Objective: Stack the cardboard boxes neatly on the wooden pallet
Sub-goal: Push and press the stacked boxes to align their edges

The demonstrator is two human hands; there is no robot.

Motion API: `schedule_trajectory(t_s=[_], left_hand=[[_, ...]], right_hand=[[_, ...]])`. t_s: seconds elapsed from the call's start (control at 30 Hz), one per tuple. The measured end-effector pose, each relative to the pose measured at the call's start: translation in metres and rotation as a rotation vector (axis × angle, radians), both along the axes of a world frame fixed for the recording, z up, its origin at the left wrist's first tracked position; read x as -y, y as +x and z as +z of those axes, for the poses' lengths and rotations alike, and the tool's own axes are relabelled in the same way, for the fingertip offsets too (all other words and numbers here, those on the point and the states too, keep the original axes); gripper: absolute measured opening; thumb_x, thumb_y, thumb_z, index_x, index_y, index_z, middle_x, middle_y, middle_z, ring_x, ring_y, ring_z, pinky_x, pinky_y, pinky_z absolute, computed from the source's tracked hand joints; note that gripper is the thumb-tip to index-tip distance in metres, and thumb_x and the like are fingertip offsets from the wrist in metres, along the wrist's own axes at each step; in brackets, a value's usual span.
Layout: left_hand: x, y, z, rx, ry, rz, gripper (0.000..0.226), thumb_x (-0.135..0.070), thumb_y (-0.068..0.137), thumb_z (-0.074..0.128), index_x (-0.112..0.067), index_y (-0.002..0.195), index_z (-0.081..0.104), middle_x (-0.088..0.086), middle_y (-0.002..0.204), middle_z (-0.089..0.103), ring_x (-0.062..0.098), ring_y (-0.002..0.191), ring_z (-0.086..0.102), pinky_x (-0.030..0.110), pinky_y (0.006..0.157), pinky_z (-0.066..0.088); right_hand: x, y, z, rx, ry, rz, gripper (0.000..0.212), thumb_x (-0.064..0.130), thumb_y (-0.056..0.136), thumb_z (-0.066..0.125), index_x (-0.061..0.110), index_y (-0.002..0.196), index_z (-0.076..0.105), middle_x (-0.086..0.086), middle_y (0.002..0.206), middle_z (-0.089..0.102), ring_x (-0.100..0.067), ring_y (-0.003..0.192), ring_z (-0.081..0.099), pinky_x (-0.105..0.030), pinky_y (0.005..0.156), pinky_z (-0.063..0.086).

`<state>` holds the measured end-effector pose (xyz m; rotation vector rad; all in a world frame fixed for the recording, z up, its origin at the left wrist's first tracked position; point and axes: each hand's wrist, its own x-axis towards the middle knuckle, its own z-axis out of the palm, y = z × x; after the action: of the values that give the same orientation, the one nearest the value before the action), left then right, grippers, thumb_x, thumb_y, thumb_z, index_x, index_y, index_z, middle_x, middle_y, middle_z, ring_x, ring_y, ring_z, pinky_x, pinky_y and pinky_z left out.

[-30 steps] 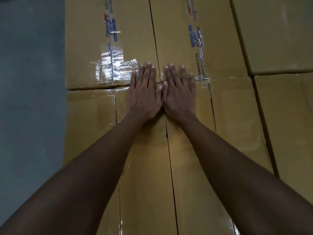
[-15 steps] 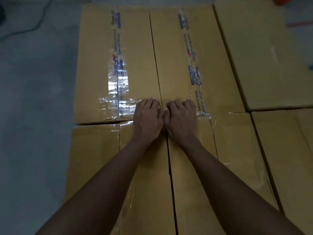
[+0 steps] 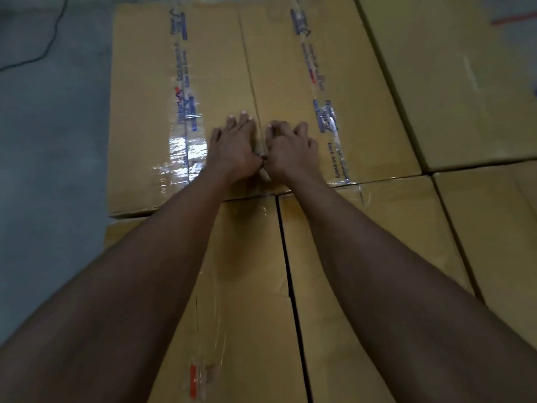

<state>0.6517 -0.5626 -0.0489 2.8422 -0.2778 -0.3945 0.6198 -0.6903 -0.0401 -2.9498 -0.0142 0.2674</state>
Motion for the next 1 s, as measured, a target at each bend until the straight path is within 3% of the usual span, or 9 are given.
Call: schedule_trajectory(t_s=[0.13,0.2,0.27,0.37,0.43,0.5,0.57,0.7,1.0], left_hand=[[0.01,-0.002,-0.001,-0.037,0.019,-0.003,0.069,-0.028,0.096,0.057,-0.012,0.157,0.029,0.008,0.169,0.014,0.034,0.155,0.015,0.051,0.122,0.02],[0.025,-0.01,0.002,-0.025,-0.014,0.023,0.057,-0.023,0.098,0.047,-0.009,0.152,0.036,0.014,0.166,0.022,0.041,0.15,0.023,0.055,0.118,0.028],[0.055,-0.026,0.003,0.052,-0.015,0.049,0.058,-0.021,0.097,0.046,-0.005,0.152,0.036,0.02,0.163,0.027,0.043,0.147,0.028,0.054,0.116,0.03],[0.134,-0.051,0.01,0.047,-0.036,0.055,0.072,-0.025,0.1,0.046,-0.004,0.161,0.014,0.017,0.169,0.005,0.036,0.156,0.007,0.048,0.124,0.01],[0.189,-0.057,0.008,0.021,-0.077,-0.01,0.071,-0.027,0.103,0.041,-0.009,0.162,0.007,0.011,0.17,-0.004,0.03,0.157,-0.003,0.045,0.125,0.002],[0.233,-0.055,0.001,0.07,-0.123,-0.08,0.065,-0.027,0.106,0.035,-0.012,0.163,0.007,0.006,0.171,-0.004,0.025,0.157,-0.006,0.043,0.126,-0.002],[0.26,-0.051,-0.008,0.115,-0.101,-0.138,0.06,-0.029,0.108,0.03,-0.015,0.163,0.009,0.003,0.171,-0.001,0.024,0.157,-0.005,0.044,0.127,-0.003],[0.281,-0.053,-0.023,0.205,0.014,-0.126,0.059,-0.037,0.108,0.019,-0.019,0.163,0.011,-0.002,0.171,0.003,0.022,0.157,-0.002,0.047,0.126,-0.001],[0.284,-0.054,-0.023,0.179,0.063,-0.1,0.061,-0.04,0.105,0.015,-0.023,0.163,0.008,-0.005,0.171,0.002,0.021,0.157,-0.002,0.047,0.127,0.0]], right_hand=[[0.017,0.015,0.013,-0.17,0.063,0.077,0.062,0.054,0.095,0.05,0.031,0.152,0.039,0.012,0.161,0.03,-0.031,0.14,0.024,-0.041,0.106,0.031],[0.036,0.021,0.023,-0.25,0.151,0.21,0.063,0.053,0.091,0.043,0.032,0.151,0.043,0.006,0.157,0.041,-0.03,0.141,0.033,-0.04,0.107,0.027],[0.065,0.011,0.02,-0.171,0.197,0.27,0.061,0.049,0.085,0.046,0.034,0.143,0.052,0.006,0.145,0.056,-0.026,0.133,0.046,-0.037,0.105,0.03],[0.134,-0.017,0.014,0.17,0.102,0.122,0.056,0.039,0.082,0.056,0.023,0.136,0.06,-0.001,0.136,0.062,-0.03,0.128,0.052,-0.041,0.108,0.036],[0.188,-0.029,0.005,0.248,-0.001,-0.076,0.059,0.037,0.091,0.048,0.015,0.146,0.047,-0.007,0.152,0.047,-0.031,0.142,0.039,-0.045,0.118,0.025],[0.236,-0.026,-0.005,0.197,-0.056,-0.223,0.059,0.038,0.103,0.035,0.015,0.157,0.028,-0.004,0.165,0.025,-0.029,0.153,0.018,-0.047,0.123,0.011],[0.27,-0.026,-0.011,0.144,-0.021,-0.212,0.057,0.038,0.107,0.026,0.019,0.161,0.021,0.0,0.168,0.017,-0.027,0.155,0.009,-0.047,0.124,0.006],[0.301,-0.03,-0.02,0.141,0.045,-0.061,0.054,0.037,0.108,0.021,0.026,0.162,0.017,0.007,0.168,0.014,-0.025,0.155,0.009,-0.044,0.125,0.008],[0.3,-0.031,-0.02,0.118,0.006,-0.086,0.057,0.04,0.107,0.019,0.027,0.162,0.013,0.009,0.169,0.011,-0.025,0.155,0.008,-0.045,0.125,0.006]])
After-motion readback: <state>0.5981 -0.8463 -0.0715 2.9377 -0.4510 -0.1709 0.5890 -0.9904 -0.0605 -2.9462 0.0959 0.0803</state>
